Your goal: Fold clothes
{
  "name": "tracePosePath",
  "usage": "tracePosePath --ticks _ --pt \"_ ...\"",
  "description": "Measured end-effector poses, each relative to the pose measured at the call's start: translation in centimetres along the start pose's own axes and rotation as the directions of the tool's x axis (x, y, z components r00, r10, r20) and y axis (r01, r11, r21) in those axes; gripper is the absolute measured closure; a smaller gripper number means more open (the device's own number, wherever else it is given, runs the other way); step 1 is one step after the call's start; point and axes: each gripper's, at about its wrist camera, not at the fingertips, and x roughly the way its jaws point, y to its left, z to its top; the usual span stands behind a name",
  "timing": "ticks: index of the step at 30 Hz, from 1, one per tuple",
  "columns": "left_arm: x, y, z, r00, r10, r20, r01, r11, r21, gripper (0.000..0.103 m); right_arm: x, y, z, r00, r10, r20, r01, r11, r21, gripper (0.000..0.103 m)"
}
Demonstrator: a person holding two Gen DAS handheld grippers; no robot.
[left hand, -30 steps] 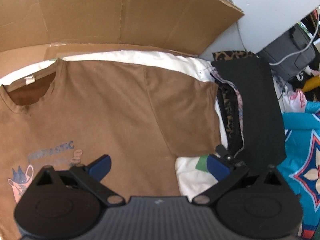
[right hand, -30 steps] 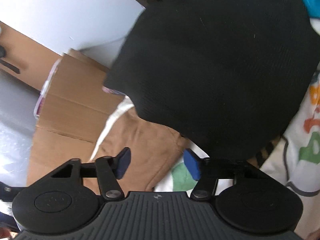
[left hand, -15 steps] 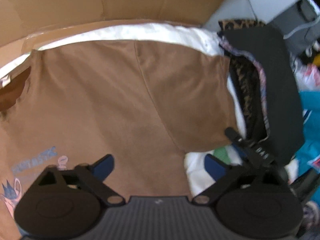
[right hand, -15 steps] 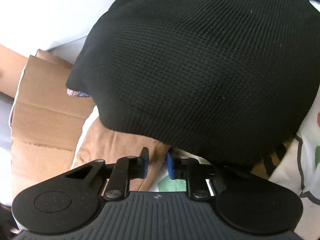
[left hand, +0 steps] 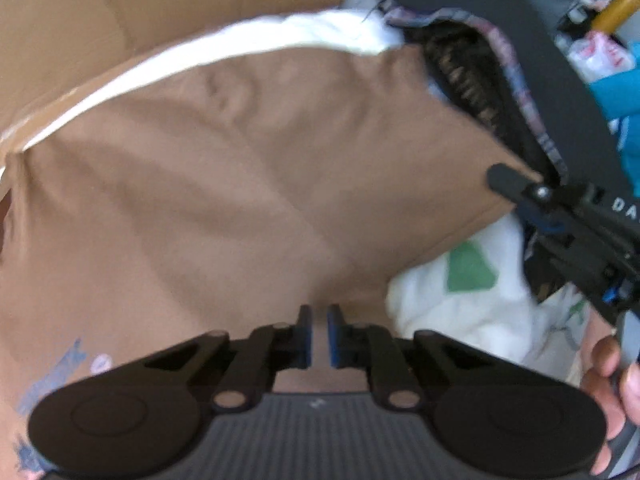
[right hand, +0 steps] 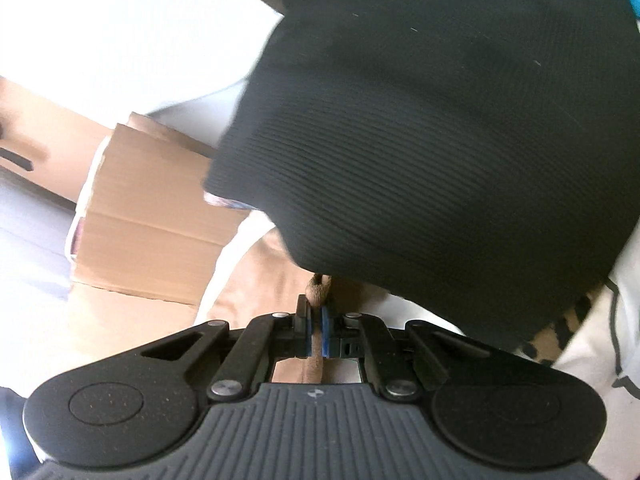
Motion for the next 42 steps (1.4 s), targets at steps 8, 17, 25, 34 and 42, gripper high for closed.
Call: tracePosePath --ticks 8,17,25,34,42 --pt "1.4 -2.0 -0.4 0.999 -0.045 0.0 0.044 0.997 0.056 0.098 0.1 1.0 0.9 0.999 0.05 -0.022 -0.05 0.999 -0.001 0.101" --pt "1.5 -2.1 -0.7 0.999 -0.026 0.028 0.024 0.996 0.087 0.099 0.6 1.5 1.0 0.997 0.066 -0.029 -0.067 0.998 -0.01 0.101" --pt "2.2 -1.9 -0.3 0.999 -0.031 0.039 0.028 0.996 0.082 0.099 1.2 1.7 1.0 0.997 0.07 -0.04 -0.07 0.998 -0.003 0.101" --pt "2.7 -1.5 -0.6 0.997 -0.052 0.061 0.047 0.996 0.082 0.102 2.2 3.2 0.6 0.985 0.143 -0.097 -0.147 0.988 -0.038 0.101" --pt "2.3 -1.4 -1.1 0.994 -0.071 0.083 0.063 0.993 0.095 0.103 2.2 2.9 2.7 0.964 0.216 -0.152 -0.219 0.976 -0.002 0.101"
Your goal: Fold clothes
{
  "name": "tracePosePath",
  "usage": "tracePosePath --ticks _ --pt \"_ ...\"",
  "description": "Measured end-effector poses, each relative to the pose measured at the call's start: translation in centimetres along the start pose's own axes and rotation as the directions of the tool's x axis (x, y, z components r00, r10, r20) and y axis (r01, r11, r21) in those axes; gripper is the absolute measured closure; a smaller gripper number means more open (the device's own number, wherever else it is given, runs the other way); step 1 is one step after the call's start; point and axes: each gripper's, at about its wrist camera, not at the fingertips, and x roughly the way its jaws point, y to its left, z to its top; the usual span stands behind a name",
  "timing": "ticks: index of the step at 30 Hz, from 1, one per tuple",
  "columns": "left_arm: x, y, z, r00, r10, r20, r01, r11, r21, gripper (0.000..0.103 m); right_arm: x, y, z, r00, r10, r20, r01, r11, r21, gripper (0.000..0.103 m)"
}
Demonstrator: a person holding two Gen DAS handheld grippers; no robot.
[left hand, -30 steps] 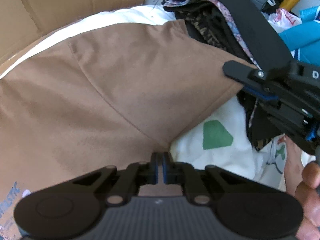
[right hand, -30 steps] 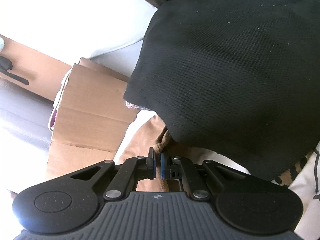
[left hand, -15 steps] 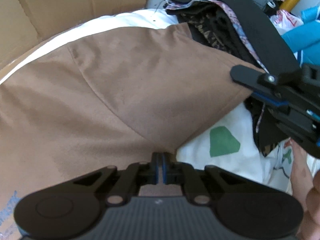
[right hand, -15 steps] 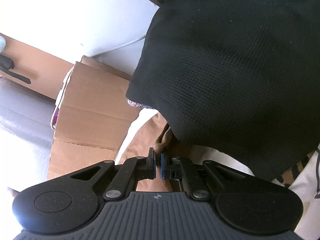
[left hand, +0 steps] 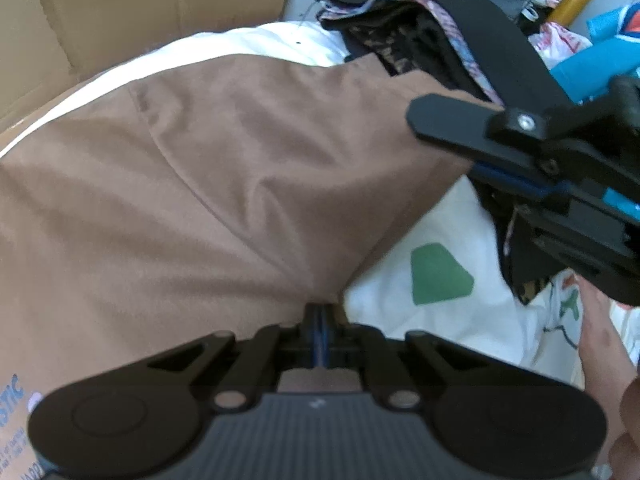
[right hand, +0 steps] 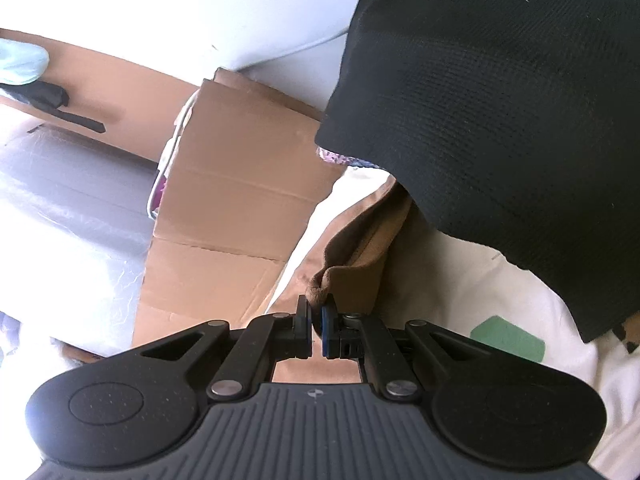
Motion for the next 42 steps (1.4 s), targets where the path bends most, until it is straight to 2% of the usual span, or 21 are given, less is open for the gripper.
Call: tracePosePath --ticks 2,4,10,16,21,26,29,32,37,39,42 --pt "0.0 0.1 0.2 1.0 0.0 -0.002 0.0 1.0 -0.002 0.103 -3.1 -1.6 -2.4 1.0 0.001 -0.001 -0.001 1.0 0.008 0.101" --pt "0.1 0.2 0.6 1.0 -0.003 -0.007 0.003 1.0 0.001 0.103 -4.3 -2.3 -3.3 1.0 -0.002 -0.003 0.002 1.0 0.012 0.101" --pt "0.1 0.4 1.1 1.0 -0.002 -0.004 0.002 1.0 0.015 0.103 -2.5 -1.6 -2.8 1.0 0.006 -0.024 -0.005 0.999 0.037 0.101" --pt "0.1 1.6 1.4 0.999 -0.032 0.02 0.033 0.998 -0.052 0.103 -0.7 -0.8 -3.8 0.984 0.067 -0.163 -0.062 0.997 0.034 0.101" --pt "-0.5 2.8 0.9 0.996 -0.068 0.051 0.073 0.993 -0.093 0.103 -0.2 -0.6 -5.3 0.976 0.08 -0.203 -0.073 0.996 0.043 0.101" --pt "-2.2 3.8 0.2 0.998 -0.043 0.042 0.045 0.998 -0.035 0.102 -0.5 -0.6 -6.1 0.976 0.079 -0.201 -0.071 0.996 0.045 0.101" --pt "-4.4 6.1 -2.0 0.998 -0.023 0.052 0.026 0.998 -0.059 0.102 -0.3 -0.4 -6.4 0.978 0.064 -0.2 -0.057 0.998 0.041 0.101" --pt "-5.8 7.9 -1.3 0.997 0.021 0.081 -0.01 0.991 -0.131 0.102 0.0 -0.4 -6.8 0.977 0.046 -0.207 -0.04 0.999 0.029 0.1" --pt "-10.2 9.0 0.2 0.988 0.048 0.148 -0.018 0.979 -0.202 0.098 0.2 -0.9 -8.1 0.974 0.027 -0.225 -0.021 0.999 0.026 0.1" --pt "-9.3 8.1 1.8 0.983 0.053 0.176 -0.015 0.977 -0.212 0.098 0.4 -0.9 -8.7 0.971 0.014 -0.237 -0.011 1.0 0.013 0.1" --pt "-10.3 7.8 2.7 0.978 0.046 0.203 -0.002 0.977 -0.212 0.097 0.7 -1.0 -9.5 0.967 -0.015 -0.255 0.013 1.0 -0.012 0.099"
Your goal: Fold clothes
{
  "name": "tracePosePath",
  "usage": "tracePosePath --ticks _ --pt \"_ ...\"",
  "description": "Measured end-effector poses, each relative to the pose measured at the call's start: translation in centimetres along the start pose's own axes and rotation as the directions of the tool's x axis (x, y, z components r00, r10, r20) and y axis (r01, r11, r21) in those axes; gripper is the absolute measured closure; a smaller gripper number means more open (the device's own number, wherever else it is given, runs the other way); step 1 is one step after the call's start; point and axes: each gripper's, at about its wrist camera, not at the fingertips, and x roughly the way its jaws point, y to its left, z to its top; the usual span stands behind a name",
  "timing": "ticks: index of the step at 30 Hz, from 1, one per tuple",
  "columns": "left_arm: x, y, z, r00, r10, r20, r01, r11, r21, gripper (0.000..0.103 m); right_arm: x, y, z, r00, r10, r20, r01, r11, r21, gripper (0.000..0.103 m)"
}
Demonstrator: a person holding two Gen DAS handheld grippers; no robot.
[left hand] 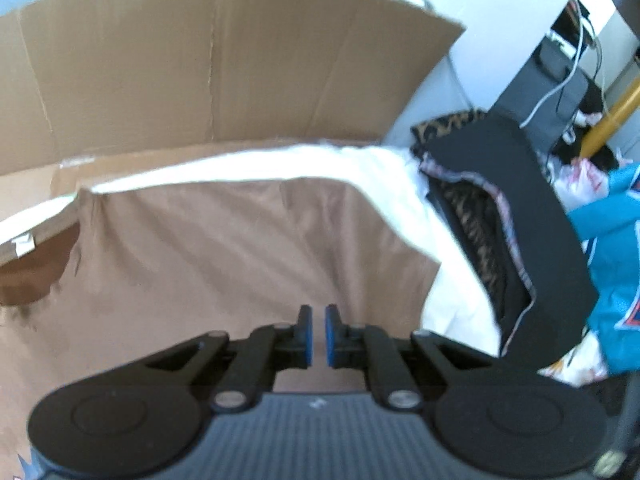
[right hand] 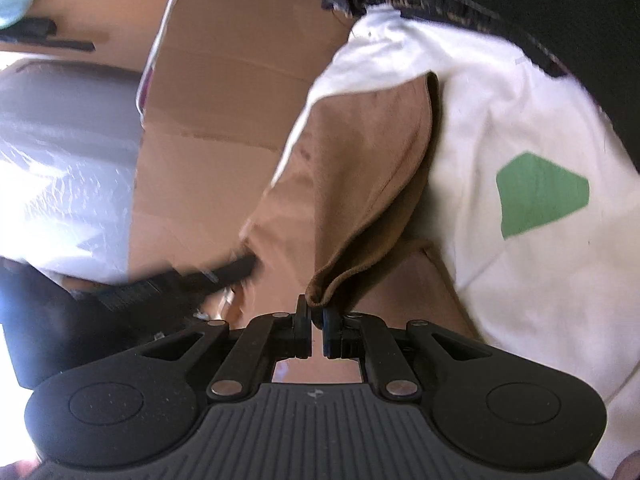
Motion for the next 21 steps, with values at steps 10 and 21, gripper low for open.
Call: tracePosePath --ticks 10,21 --pt "-0.4 -1.5 2.5 1.0 0.0 -0.022 0.003 0.991 0.133 0.092 -1.2 -0.4 -1.3 0.997 -0.069 -0.025 0.068 0.997 -0.029 0.071" --pt "4.3 -0.8 3.6 1.0 0.03 0.001 -0.03 0.999 0.027 0.089 -3.1 -1.1 2.4 0.973 -0.142 0.183 0.152 0.987 -0.043 0.069"
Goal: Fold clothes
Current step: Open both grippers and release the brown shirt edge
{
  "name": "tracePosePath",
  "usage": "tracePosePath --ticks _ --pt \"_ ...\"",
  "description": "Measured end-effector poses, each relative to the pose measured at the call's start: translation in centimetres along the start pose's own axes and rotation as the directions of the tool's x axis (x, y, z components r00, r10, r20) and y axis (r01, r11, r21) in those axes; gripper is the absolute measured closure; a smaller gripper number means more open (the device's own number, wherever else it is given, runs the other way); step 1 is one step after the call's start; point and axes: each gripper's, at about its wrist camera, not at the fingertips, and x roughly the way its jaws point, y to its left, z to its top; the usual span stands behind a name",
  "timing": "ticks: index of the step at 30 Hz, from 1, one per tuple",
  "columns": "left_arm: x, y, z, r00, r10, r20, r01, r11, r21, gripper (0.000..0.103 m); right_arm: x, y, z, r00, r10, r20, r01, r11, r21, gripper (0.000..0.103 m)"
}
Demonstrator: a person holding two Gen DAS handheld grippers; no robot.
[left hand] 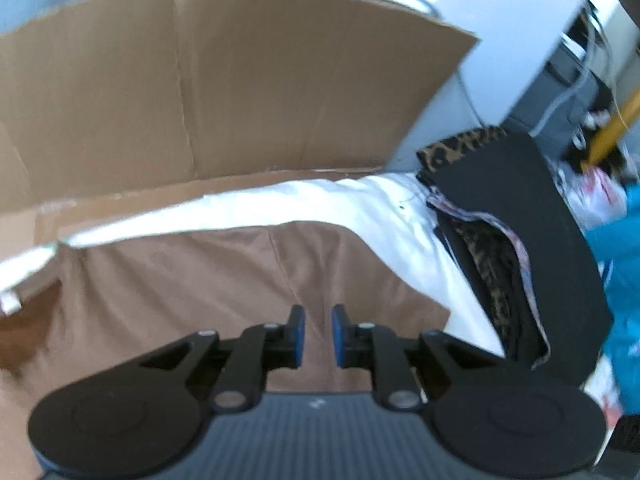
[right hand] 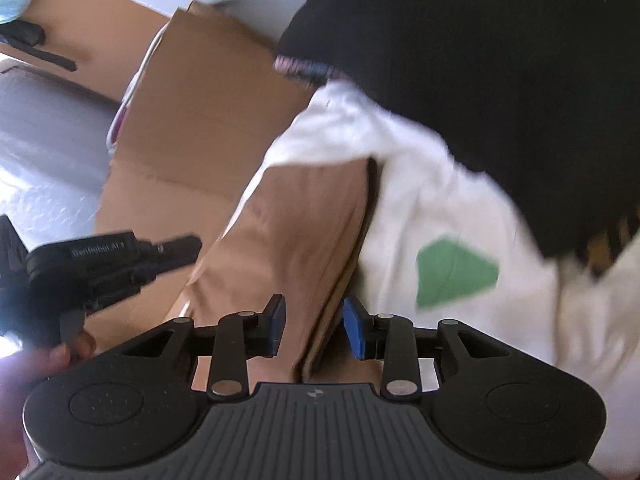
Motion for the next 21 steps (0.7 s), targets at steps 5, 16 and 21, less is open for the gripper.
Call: tracePosePath --ticks 5,16,21 --pt "1.9 -0.5 0.1 1.0 -0.014 0.012 0.014 1.0 0.024 0.089 1.6 -0.1 1.9 0.998 -0.036 0.059 0.037 0.999 -0.021 0.069" --pt "4.1 -1.7 0.5 0.997 -0.054 0.052 0.05 0.996 0.068 0.089 4.8 -1.2 3.9 0.981 -0.137 0.139 0.148 0.986 -0.07 0.067" --pt "4.8 -0.7 -0.4 0.996 -0.084 0.043 0.083 0.996 0.026 0.089 6.0 -2.0 4.5 0.984 -0.123 0.127 0.134 0.988 -0.078 0.067"
